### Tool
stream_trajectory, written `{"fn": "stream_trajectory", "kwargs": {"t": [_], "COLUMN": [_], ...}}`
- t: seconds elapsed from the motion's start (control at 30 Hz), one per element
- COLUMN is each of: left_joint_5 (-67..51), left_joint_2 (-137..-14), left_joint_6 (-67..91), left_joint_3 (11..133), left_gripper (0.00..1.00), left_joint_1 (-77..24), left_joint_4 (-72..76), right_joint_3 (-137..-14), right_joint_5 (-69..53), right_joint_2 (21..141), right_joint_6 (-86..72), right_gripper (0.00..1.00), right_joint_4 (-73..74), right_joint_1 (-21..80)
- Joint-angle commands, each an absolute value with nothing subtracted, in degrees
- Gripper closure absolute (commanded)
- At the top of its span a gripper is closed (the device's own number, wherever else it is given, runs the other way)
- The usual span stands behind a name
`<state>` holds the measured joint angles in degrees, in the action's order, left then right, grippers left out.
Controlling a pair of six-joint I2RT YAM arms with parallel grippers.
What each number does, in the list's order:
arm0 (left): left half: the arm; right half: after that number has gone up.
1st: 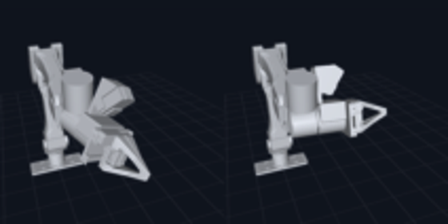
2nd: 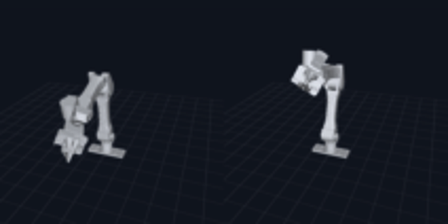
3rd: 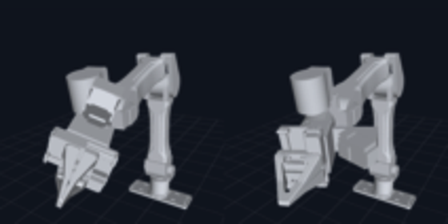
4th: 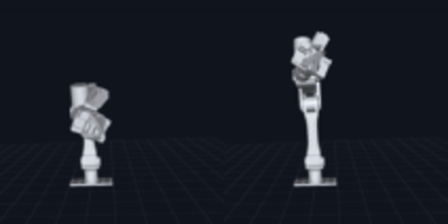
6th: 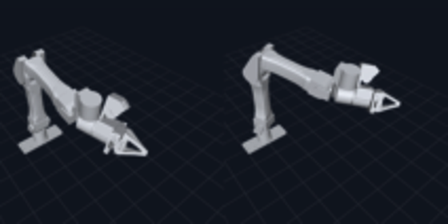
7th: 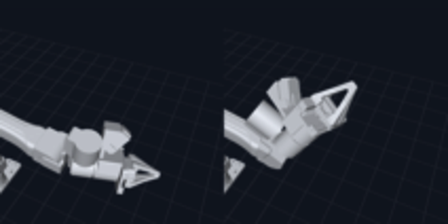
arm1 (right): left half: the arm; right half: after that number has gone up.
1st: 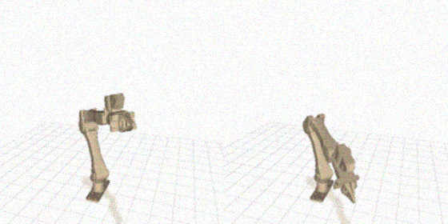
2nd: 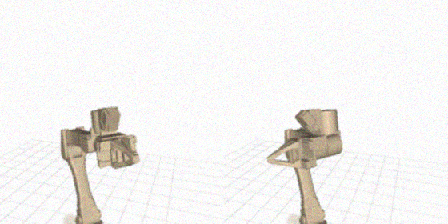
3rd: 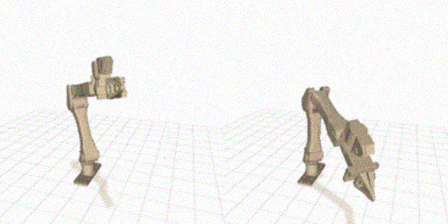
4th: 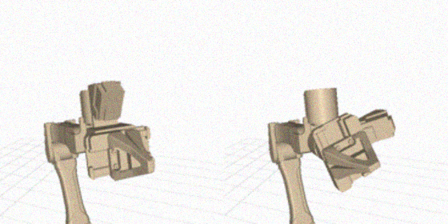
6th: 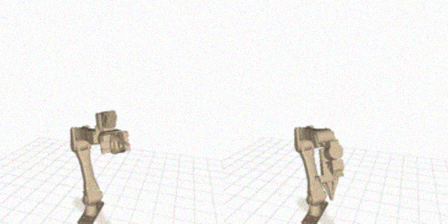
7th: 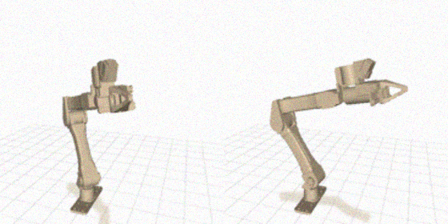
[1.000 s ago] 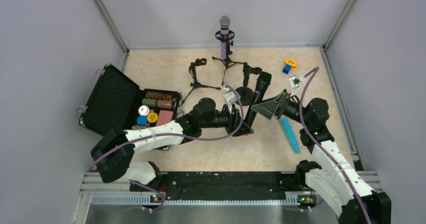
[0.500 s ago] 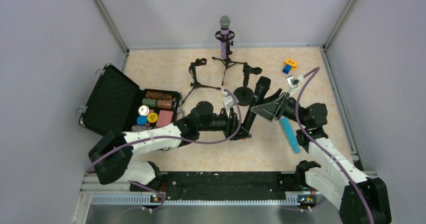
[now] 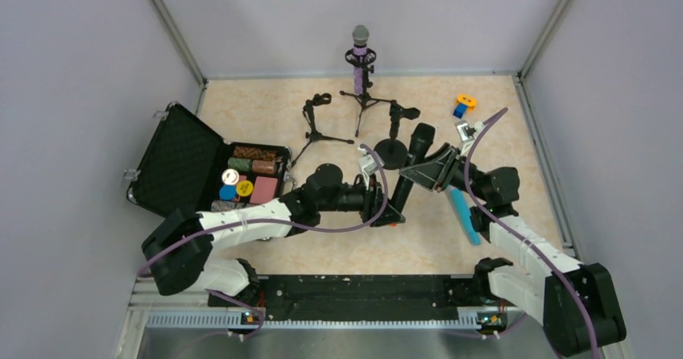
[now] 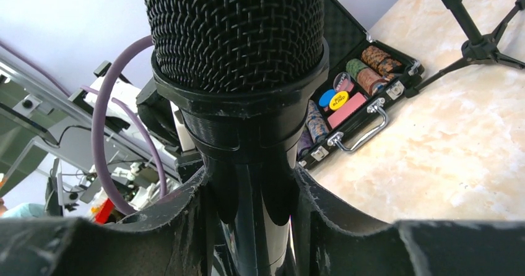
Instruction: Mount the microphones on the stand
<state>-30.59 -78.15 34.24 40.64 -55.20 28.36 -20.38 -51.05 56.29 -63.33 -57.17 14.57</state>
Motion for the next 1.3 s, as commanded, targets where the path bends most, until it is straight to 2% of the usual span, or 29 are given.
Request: {"fn": "stream_trajectory", "kwargs": {"t": [0.0,0.07,0.13,0.37,0.63,0.83,1.27], "left_joint_5": [-29.9,-29.5,-28.8,-25.8,-21.1,-15.3,1.0], "left_joint_2": [-76.4,-76.4,-76.1,-74.1,-73.7,-72.3,-63.6], "left_joint_6": [33.7,33.8,33.8,33.9,37.6,41.0,30.4], "left_joint_3": [41.0,40.6,40.2,38.2,34.2,29.1,23.8], "left_gripper": [1.00,0.95,0.90,0.52,0.18,0.07,0.01], "left_joint_1": [-55.3,-55.3,-55.4,-55.3,-54.5,-53.0,-52.1], "left_joint_4": [35.0,35.3,35.4,35.6,39.4,45.4,41.8], "right_joint_3": [-19.6,-19.4,-19.2,-19.1,-18.4,-17.8,-16.7], "right_joint_5": [-52.4,-52.3,-52.3,-50.8,-48.2,-43.8,-41.7], "right_joint_2": [57.6,57.9,57.8,56.6,52.3,47.4,44.0], "right_joint_6": [-66.6,-66.8,-66.5,-62.7,-54.5,-48.0,-42.7], "right_gripper": [0.91,1.00,1.00,1.00,1.00,1.00,1.00], "right_joint_4": [-66.6,-67.3,-67.4,-63.8,-51.7,-41.5,-33.4], "right_joint_1": [15.3,15.3,15.3,15.3,15.3,15.3,15.3]}}
